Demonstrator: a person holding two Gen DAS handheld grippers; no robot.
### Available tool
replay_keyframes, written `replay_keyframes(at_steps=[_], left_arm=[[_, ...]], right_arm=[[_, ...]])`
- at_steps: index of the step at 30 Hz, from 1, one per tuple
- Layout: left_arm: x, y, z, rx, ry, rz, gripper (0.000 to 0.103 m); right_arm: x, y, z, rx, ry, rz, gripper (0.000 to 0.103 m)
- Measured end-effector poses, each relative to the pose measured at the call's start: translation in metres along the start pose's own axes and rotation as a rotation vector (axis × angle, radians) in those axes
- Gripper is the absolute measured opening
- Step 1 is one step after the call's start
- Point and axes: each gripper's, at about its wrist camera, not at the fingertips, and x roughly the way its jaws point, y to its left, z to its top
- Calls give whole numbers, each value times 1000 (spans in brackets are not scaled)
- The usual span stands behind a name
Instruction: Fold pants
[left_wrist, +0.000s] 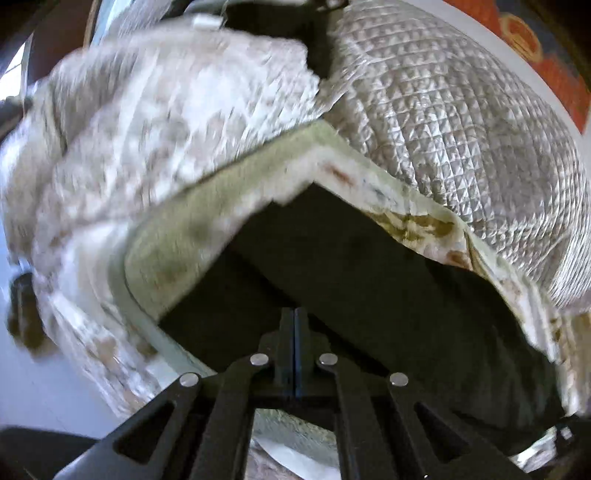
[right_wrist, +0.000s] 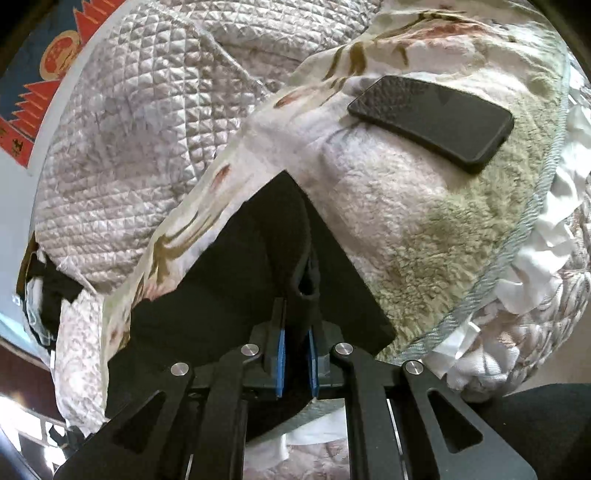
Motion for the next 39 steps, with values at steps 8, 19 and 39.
replay_keyframes(at_steps=[8, 19, 39], left_arm=[[22, -3, 4, -106, 24, -67, 55], [9, -24, 26, -12, -115, 63, 4], [-16, 16, 3, 0, -18, 189, 12]], right_arm=[[4, -1, -1, 5, 3, -12, 12], [-4, 9, 6, -54, -38, 7, 8], [-22, 7, -7, -93, -24, -173, 21]])
